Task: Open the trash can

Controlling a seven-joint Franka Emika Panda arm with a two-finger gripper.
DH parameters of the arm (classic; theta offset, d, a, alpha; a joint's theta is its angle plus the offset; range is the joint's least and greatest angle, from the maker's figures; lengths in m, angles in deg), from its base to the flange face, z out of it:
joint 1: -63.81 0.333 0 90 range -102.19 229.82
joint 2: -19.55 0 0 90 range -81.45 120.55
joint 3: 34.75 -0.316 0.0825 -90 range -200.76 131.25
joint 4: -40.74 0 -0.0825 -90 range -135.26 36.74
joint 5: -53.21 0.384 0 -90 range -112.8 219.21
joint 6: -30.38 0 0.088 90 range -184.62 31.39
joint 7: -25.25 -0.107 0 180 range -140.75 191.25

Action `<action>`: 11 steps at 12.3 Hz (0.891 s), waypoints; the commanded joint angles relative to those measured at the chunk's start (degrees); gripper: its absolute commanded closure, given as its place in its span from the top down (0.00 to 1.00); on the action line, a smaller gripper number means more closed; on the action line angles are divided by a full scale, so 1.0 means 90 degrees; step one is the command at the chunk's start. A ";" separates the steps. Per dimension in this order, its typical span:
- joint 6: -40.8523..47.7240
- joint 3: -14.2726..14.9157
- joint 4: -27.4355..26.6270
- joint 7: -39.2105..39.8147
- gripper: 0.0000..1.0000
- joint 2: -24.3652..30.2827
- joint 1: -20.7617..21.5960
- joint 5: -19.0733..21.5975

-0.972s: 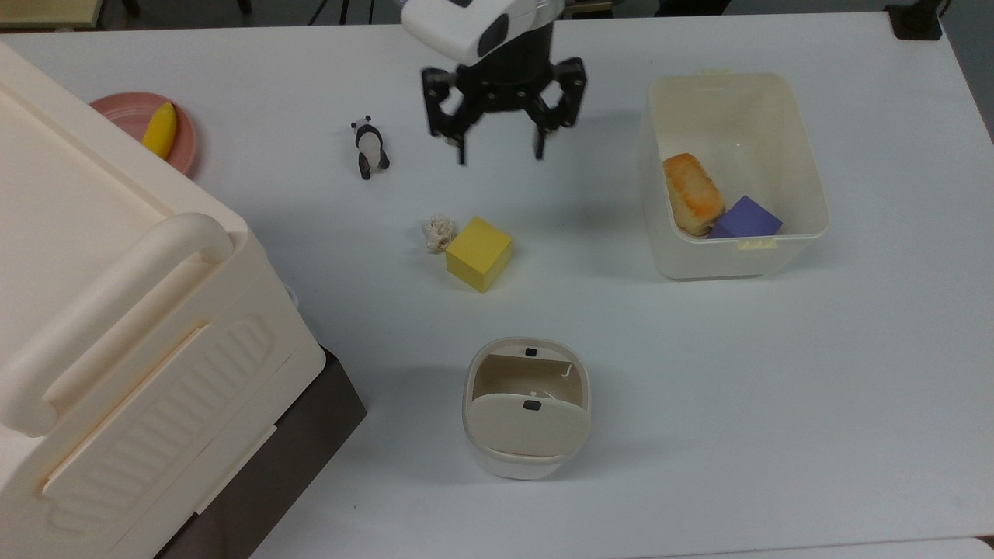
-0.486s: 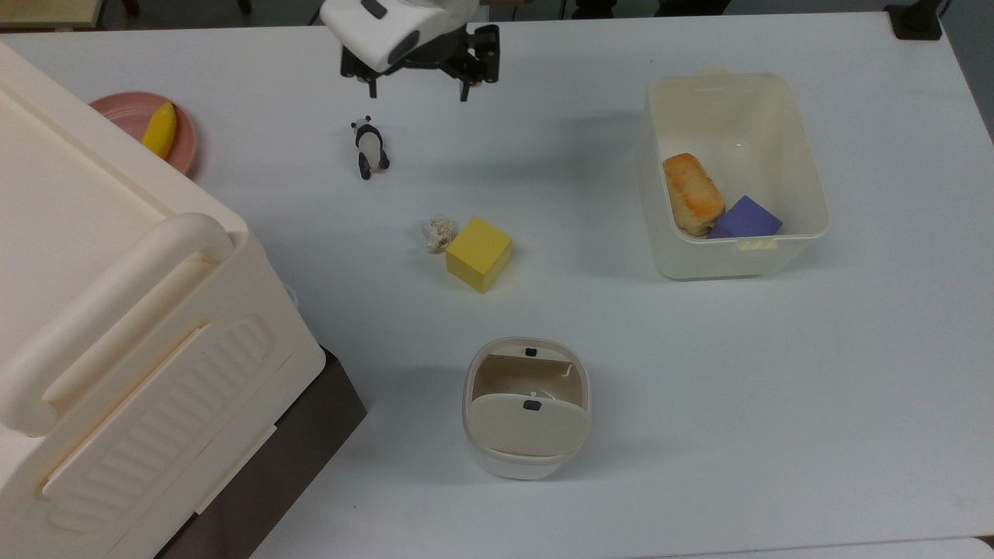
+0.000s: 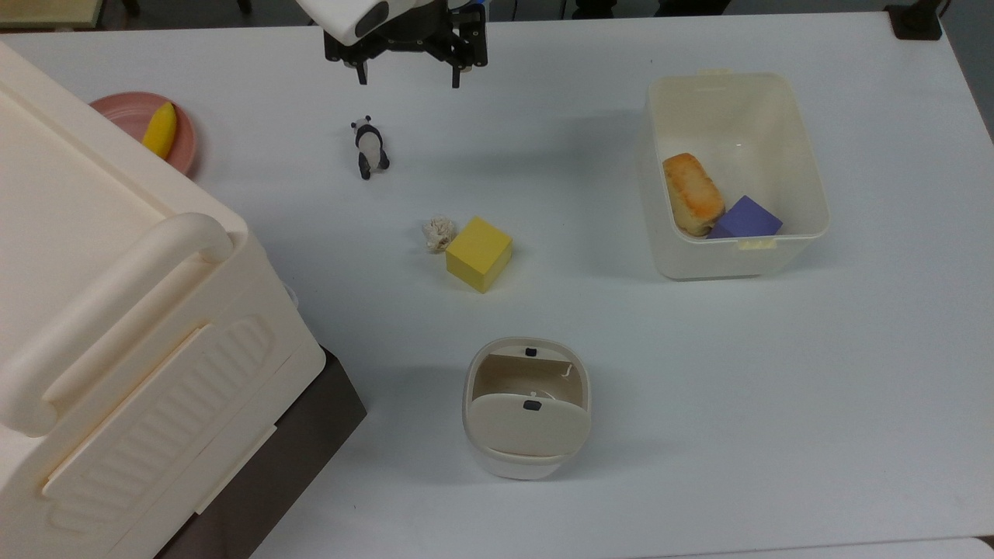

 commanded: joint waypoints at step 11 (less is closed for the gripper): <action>-0.0889 0.0032 -0.0171 -0.0575 1.00 0.0275 -0.0338 0.0504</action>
